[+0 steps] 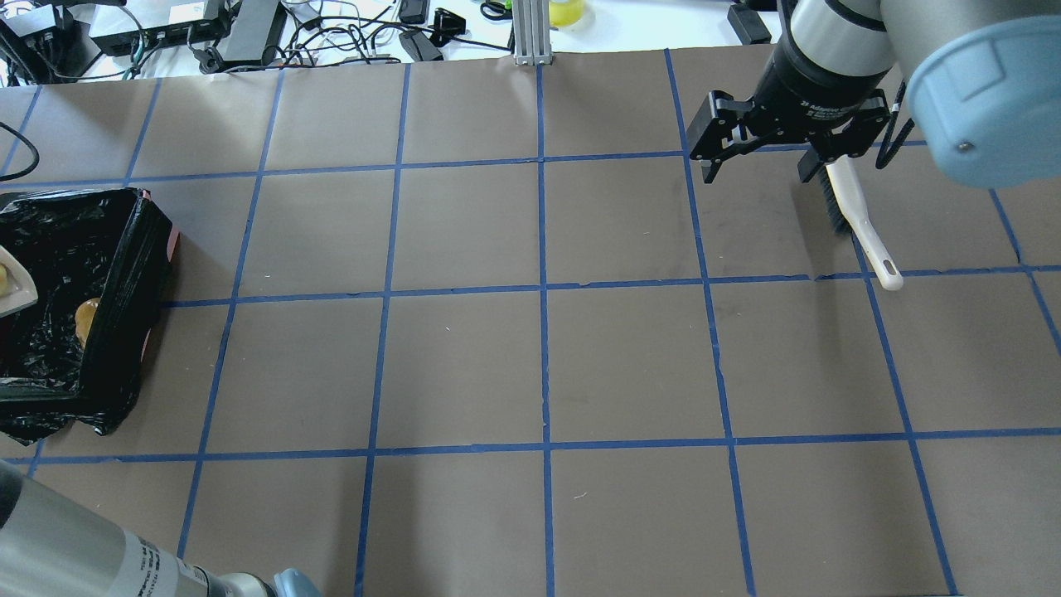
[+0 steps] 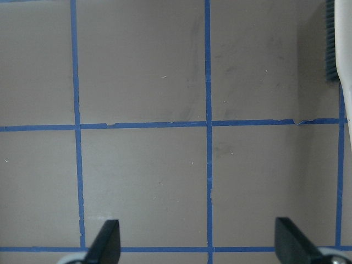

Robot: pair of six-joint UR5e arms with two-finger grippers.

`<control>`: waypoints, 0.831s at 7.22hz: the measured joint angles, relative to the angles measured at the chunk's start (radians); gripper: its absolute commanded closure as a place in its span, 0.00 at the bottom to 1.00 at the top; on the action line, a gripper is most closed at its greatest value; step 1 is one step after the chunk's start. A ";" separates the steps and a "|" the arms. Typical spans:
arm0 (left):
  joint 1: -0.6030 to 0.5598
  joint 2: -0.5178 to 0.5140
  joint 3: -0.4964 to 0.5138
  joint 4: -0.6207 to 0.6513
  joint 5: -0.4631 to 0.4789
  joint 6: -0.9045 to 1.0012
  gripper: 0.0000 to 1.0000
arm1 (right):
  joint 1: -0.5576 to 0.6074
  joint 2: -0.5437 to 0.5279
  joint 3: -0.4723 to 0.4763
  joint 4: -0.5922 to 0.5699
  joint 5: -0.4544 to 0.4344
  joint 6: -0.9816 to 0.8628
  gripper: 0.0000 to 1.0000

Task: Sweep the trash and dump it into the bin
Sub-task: 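Hold the dustpan tipped over the black bin with the left gripper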

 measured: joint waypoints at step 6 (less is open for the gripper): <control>-0.032 -0.019 -0.001 0.201 0.035 0.242 1.00 | 0.000 0.000 0.000 0.003 -0.002 0.000 0.00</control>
